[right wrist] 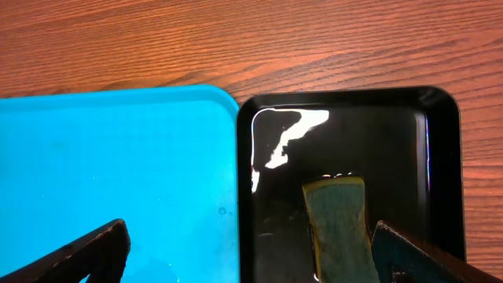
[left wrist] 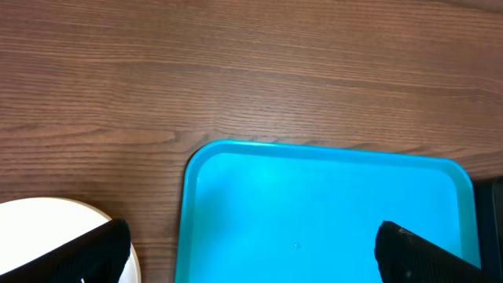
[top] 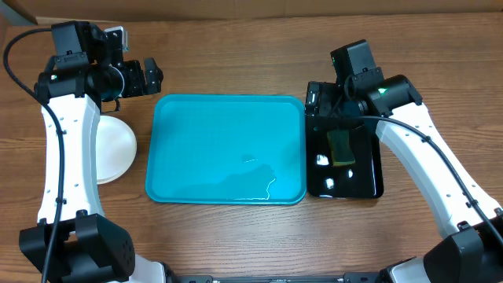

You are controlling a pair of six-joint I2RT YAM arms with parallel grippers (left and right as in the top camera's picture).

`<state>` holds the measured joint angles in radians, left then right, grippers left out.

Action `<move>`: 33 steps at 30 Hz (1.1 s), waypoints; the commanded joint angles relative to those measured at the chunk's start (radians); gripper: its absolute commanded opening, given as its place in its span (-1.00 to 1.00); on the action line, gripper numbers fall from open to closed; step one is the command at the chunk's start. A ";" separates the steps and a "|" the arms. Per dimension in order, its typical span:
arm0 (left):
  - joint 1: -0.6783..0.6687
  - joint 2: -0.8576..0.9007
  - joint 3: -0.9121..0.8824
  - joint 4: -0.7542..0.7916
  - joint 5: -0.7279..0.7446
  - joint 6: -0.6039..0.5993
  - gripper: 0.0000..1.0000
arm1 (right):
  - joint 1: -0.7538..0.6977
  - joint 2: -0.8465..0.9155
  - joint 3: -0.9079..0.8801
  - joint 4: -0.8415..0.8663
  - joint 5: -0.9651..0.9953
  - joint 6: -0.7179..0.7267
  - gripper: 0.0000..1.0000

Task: Clean dirty plates on tray and stack at the side

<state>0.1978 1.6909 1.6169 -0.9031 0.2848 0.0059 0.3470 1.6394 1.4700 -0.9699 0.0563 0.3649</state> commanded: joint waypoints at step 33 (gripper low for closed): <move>0.004 0.006 0.004 -0.002 0.004 -0.010 0.99 | -0.264 -1.175 -0.372 0.364 0.074 -0.055 1.00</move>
<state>0.1978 1.6909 1.6169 -0.9047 0.2848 0.0059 0.1040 0.5587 1.2079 -0.6556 0.1371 0.3172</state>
